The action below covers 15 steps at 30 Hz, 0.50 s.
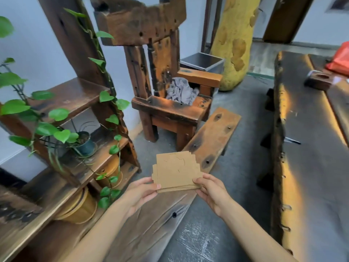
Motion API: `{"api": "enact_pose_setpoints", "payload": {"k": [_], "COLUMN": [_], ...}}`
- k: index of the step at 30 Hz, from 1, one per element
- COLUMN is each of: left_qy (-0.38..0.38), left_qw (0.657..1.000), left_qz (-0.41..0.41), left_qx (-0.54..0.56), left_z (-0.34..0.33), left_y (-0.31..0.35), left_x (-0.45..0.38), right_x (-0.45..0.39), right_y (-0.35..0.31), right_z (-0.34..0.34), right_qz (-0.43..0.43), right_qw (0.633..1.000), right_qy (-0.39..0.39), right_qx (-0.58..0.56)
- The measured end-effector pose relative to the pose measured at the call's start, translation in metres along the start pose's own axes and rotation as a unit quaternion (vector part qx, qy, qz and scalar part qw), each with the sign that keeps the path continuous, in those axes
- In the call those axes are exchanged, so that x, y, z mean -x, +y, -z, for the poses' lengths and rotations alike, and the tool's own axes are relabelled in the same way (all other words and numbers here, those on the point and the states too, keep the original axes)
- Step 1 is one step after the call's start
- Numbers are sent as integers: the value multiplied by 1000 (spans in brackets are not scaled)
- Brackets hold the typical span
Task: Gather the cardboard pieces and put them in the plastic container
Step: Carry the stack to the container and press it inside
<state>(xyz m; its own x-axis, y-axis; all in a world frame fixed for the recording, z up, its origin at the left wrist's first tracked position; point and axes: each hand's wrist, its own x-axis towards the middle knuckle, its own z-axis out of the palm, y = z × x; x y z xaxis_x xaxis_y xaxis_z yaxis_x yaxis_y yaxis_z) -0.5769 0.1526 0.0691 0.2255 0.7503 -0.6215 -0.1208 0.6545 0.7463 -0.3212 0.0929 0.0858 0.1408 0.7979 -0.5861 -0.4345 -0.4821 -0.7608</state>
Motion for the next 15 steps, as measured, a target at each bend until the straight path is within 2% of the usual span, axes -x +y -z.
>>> {"api": "enact_pose_setpoints", "payload": {"k": [9, 15], "left_qy": [-62, -106], "left_qw": [995, 984], "left_qz": [29, 47], "left_qx": [-79, -133], "left_z": [-68, -93], "left_y": [-26, -44], "left_x": [-15, -22], "right_x": [26, 47], "right_y": [21, 44], "right_z": [78, 107], "right_qz": [8, 15], "right_qw": [996, 987], "right_qy": [86, 145], "right_qx": [-38, -60]}}
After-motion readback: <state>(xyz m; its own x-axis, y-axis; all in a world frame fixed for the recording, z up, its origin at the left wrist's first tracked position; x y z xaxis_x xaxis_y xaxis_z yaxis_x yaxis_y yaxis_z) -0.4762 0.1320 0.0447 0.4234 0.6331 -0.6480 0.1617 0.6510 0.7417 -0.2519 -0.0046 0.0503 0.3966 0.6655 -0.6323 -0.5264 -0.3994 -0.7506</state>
